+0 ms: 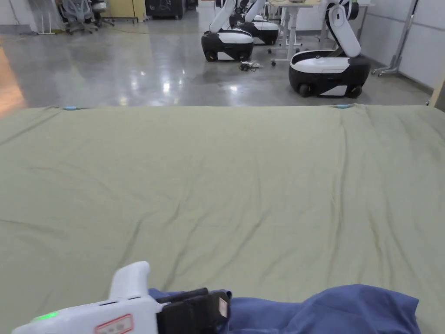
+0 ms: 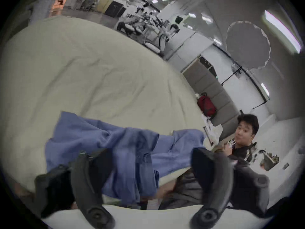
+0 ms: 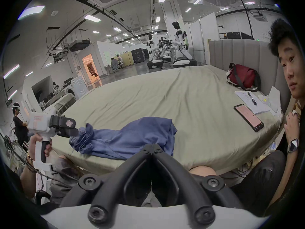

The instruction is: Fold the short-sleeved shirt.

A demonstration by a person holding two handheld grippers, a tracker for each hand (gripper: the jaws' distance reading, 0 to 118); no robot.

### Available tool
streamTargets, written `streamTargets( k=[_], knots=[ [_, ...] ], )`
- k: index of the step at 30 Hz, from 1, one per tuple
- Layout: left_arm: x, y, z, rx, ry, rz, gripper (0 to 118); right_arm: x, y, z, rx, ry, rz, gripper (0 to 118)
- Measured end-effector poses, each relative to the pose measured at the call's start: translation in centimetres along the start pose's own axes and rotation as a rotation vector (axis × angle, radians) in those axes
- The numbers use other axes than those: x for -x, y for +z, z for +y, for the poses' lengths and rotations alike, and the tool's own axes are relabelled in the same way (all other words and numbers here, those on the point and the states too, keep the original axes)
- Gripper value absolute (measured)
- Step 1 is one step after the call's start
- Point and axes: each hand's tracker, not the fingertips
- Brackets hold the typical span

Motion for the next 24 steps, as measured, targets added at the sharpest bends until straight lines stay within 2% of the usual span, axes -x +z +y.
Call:
streamTargets(
  k=[2, 3, 4, 6, 7, 9, 10, 13, 18, 21, 24],
  knots=[
    [0.2, 2.9, 0.3, -0.068, -0.031, -0.052, 74, 0.1, -0.1, 0.2, 0.002, 0.006, 0.002, 2],
    [0.2, 4.1, 0.3, -0.091, -0.032, -0.039, 74, 0.2, -0.2, 0.2, 0.001, 0.009, 0.002, 2],
    [0.5, 5.3, 0.2, -0.121, -0.028, -0.023, 60, 0.2, -0.3, 0.3, 0.000, 0.011, 0.004, 2],
    [1.4, 6.7, -0.7, -0.149, -0.036, -0.006, 0, 0.3, -0.5, 0.3, -0.001, 0.012, 0.010, 2],
    [1.5, 7.4, -1.5, -0.183, -0.031, -0.014, 0, 0.4, -0.5, 0.3, -0.003, 0.011, 0.015, 2],
    [2.4, 8.0, -2.7, -0.141, 0.004, -0.022, 0, 0.6, -0.6, 0.2, -0.002, 0.010, 0.022, 2],
    [3.0, 8.2, -3.2, -0.167, 0.025, -0.057, 0, 0.6, -0.7, 0.2, 0.000, 0.009, 0.023, 2],
    [3.6, 7.0, -2.6, -0.079, 0.015, -0.158, 0, 0.9, -0.8, 0.3, 0.005, 0.011, 0.027, 2],
    [5.4, -0.2, -2.1, -0.022, 0.059, -0.134, 0, 1.6, -0.7, 0.2, -0.008, 0.015, 0.029, 2],
    [6.5, -5.0, -2.5, 0.050, 0.128, -0.211, 0, 1.7, -0.6, 0.1, -0.003, 0.006, 0.036, 2],
    [5.8, -7.8, -3.1, 0.134, 0.062, -0.166, 0, 1.5, -0.7, 0.0, 0.002, 0.007, 0.030, 2]
  ],
)
